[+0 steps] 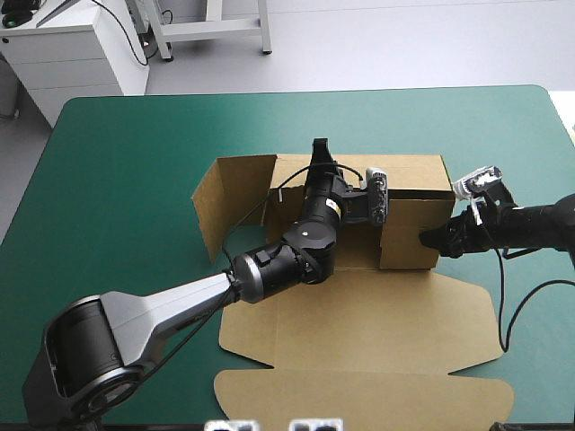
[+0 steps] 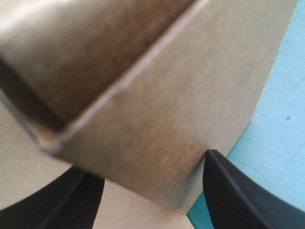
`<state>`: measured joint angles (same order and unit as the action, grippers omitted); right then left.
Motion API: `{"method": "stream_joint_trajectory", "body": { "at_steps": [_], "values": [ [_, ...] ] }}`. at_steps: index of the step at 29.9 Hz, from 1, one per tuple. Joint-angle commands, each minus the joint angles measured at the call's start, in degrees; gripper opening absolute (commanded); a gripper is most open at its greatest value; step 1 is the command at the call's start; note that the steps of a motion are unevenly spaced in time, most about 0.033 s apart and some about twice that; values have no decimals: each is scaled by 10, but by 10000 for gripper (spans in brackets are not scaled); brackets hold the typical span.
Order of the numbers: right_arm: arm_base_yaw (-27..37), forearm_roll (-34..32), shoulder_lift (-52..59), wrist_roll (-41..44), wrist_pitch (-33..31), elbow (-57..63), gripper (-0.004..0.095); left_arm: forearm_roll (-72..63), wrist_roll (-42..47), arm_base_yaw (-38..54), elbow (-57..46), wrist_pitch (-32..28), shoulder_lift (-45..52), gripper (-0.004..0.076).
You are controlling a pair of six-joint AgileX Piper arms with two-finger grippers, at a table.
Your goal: Fold the box
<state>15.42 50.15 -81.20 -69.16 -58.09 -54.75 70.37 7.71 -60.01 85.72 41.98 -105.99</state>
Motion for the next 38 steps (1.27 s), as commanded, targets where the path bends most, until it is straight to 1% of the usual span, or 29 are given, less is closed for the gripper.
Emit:
{"method": "stream_joint_trajectory", "body": {
  "at_steps": [1,3,7,11,16,18,21,22,24,27,28,30,32,34,38],
  "values": [
    [-1,74,8,-6,20,-13,553,-18,12,-3,9,-21,18,-8],
    [-1,98,5,-11,27,-13,553,-18,10,-3,9,-22,18,-8],
    [-1,121,1,-37,39,-13,553,-18,9,-3,9,-22,18,-8],
    [-1,159,-4,-66,67,-13,553,-18,7,-3,9,-23,18,-8],
    [-1,223,-23,-169,79,-13,539,-19,-16,-3,9,-25,18,-8],
    [-1,241,-37,-203,79,-13,472,-18,-15,-3,9,-26,18,-8],
    [-1,260,-61,-231,77,-13,332,-18,-15,-3,9,-30,18,-8],
    [-1,266,-66,-242,72,-13,311,-18,-15,-3,9,-30,18,-8],
    [-1,281,-84,-269,52,-13,301,-18,-15,-3,9,-38,18,-8],
    [-5,296,-109,-273,49,-13,280,-18,-15,-3,9,-51,18,-8],
    [-8,296,-114,-273,58,-13,243,-18,-15,-3,9,-54,18,-8],
    [-23,296,-121,-273,80,-13,129,-18,-15,-3,9,-54,18,-8],
    [-39,296,-120,-273,111,-13,-22,-18,-15,-3,9,-54,18,-8],
    [-56,298,-120,-270,132,-13,7,-18,-15,-3,9,-54,18,-8],
    [-83,295,-120,-241,168,-13,4,-18,-15,-3,9,-54,18,-8]
  ]
}}
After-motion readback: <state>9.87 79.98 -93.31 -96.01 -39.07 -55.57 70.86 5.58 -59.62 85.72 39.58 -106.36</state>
